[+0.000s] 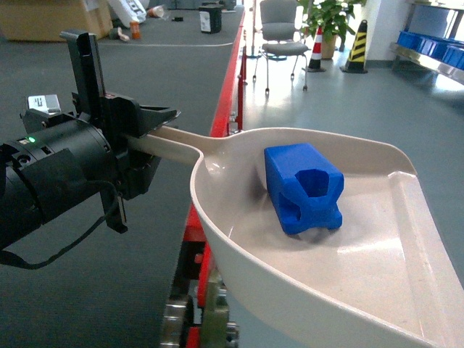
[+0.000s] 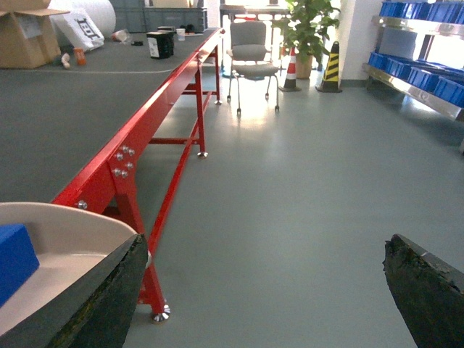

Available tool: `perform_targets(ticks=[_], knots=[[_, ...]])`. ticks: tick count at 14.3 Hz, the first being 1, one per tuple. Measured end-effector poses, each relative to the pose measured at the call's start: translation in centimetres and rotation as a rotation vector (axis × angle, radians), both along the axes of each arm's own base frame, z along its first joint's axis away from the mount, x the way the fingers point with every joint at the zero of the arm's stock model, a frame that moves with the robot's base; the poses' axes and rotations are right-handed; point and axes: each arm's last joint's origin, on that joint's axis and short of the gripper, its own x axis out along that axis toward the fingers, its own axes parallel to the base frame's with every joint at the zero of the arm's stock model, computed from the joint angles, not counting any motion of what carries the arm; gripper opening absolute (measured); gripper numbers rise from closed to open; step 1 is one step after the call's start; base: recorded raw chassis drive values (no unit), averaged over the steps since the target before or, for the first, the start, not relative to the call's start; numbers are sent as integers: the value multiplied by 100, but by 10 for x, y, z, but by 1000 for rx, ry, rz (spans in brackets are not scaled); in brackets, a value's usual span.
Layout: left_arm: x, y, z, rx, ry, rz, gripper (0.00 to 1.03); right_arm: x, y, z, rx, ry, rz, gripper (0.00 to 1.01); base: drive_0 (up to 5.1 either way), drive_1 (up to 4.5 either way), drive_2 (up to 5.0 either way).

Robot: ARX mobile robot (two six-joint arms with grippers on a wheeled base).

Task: Place part in tray to right shelf

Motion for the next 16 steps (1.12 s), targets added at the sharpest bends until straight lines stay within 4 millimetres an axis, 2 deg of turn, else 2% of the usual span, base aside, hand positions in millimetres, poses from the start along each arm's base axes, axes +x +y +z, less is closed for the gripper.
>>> perform_targets(ticks=[16], knots=[[0,0,0,-1,-2,2,13,0,0,0,0,-2,0,98,495,-246,-246]])
